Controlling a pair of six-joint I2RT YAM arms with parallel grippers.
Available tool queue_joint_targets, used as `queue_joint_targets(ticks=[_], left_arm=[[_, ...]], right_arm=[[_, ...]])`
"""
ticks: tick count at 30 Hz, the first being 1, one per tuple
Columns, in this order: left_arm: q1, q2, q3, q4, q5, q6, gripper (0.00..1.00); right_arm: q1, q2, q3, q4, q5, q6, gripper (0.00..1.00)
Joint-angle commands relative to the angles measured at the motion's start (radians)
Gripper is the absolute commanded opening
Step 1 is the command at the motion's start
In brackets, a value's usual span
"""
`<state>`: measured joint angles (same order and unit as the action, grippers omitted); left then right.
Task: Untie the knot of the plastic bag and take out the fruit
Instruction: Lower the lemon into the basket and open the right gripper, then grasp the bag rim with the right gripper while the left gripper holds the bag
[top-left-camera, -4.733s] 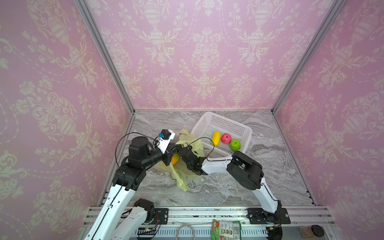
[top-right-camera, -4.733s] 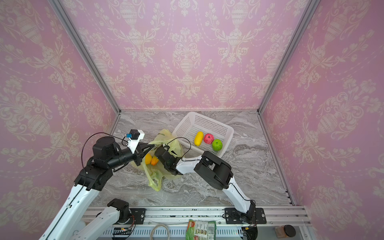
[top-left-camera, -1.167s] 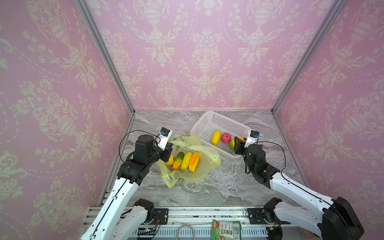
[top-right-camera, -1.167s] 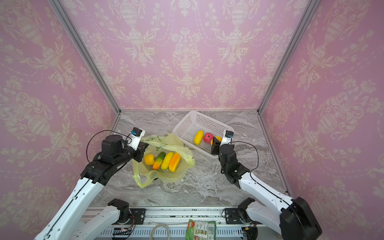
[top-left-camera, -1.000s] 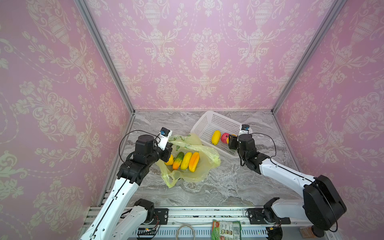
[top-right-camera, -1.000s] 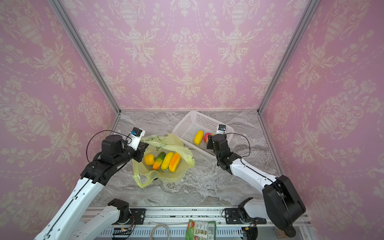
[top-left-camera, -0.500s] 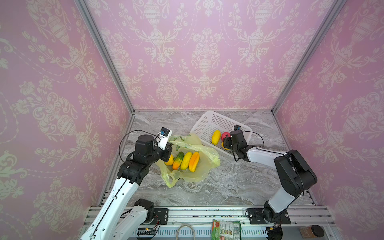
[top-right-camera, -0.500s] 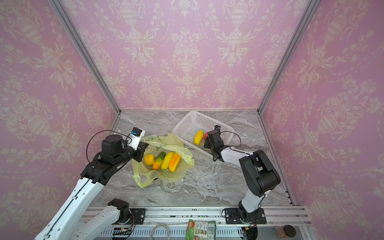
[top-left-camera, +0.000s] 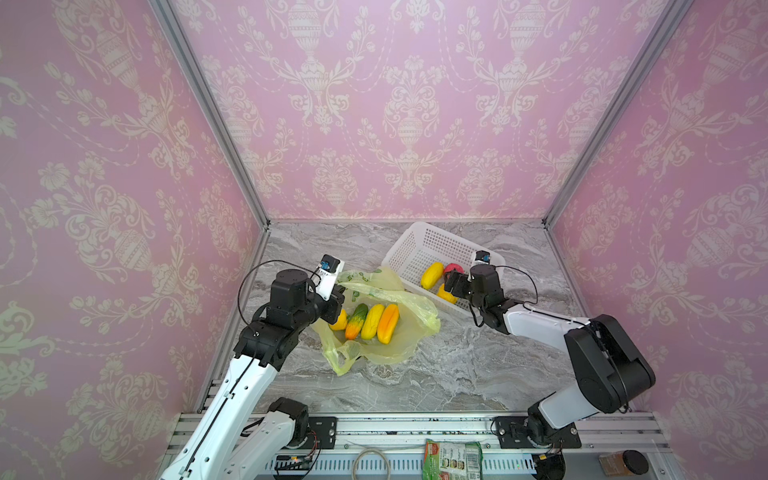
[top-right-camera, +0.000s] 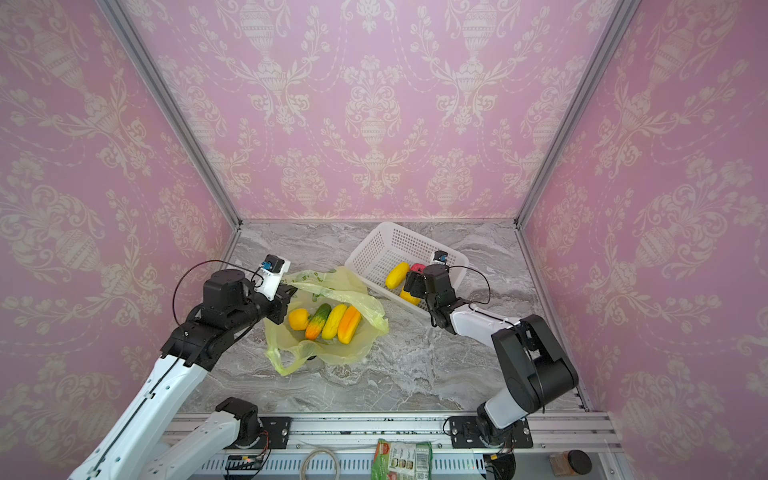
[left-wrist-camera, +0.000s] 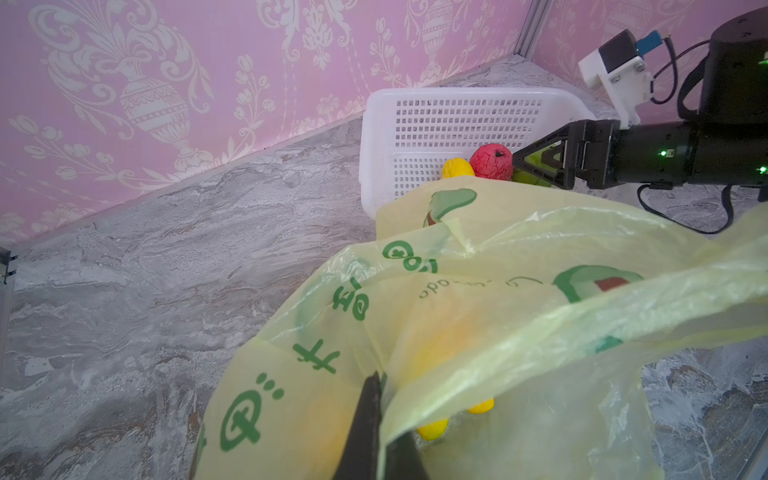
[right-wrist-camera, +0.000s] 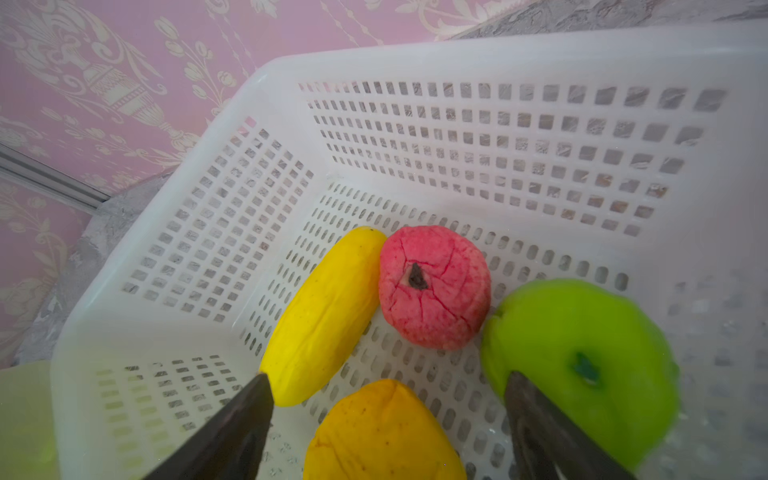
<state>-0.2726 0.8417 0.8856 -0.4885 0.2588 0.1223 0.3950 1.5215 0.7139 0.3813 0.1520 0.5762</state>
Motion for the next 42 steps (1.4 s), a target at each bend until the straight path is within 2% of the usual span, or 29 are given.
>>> queue_joint_targets(ticks=[1, 8, 11, 17, 20, 24, 31, 36, 39, 41, 42], left_arm=[[-0.002, 0.0, 0.025, -0.019, -0.009, 0.024, 0.0], [-0.002, 0.002, 0.027, -0.016, -0.006, 0.021, 0.0], [-0.002, 0.003, 0.028, -0.017, -0.007, 0.019, 0.0], [-0.003, 0.005, 0.029, -0.017, -0.013, 0.017, 0.0], [-0.001, 0.008, 0.03, -0.02, -0.025, 0.017, 0.0], [-0.001, 0.011, 0.031, -0.023, -0.042, 0.017, 0.0], [0.008, 0.019, 0.04, -0.029, -0.066, 0.014, 0.0], [0.016, 0.045, 0.056, -0.035, -0.068, 0.011, 0.0], [0.022, 0.04, 0.059, -0.024, -0.073, 0.005, 0.0], [0.034, 0.05, 0.065, -0.005, -0.083, -0.007, 0.0], [0.048, 0.07, 0.08, 0.003, -0.07, -0.019, 0.0]], right_arm=[[0.005, -0.105, -0.063, 0.07, -0.011, -0.027, 0.89], [0.096, -0.374, -0.163, 0.065, 0.043, -0.12, 0.86], [0.162, -0.48, -0.176, 0.04, 0.025, -0.169, 0.87], [0.317, -0.605, -0.188, 0.064, -0.136, -0.297, 1.0], [0.369, -0.611, -0.184, 0.089, -0.252, -0.341, 1.0], [0.44, -0.525, -0.096, 0.026, -0.33, -0.388, 1.0], [0.494, -0.241, 0.139, -0.104, -0.343, -0.414, 1.0], [0.531, -0.16, 0.226, -0.117, -0.335, -0.442, 1.0], [0.547, -0.08, 0.293, -0.171, -0.275, -0.445, 1.0], [0.546, -0.005, 0.359, -0.223, -0.167, -0.432, 0.98], [0.541, 0.042, 0.406, -0.258, -0.097, -0.424, 0.94]])
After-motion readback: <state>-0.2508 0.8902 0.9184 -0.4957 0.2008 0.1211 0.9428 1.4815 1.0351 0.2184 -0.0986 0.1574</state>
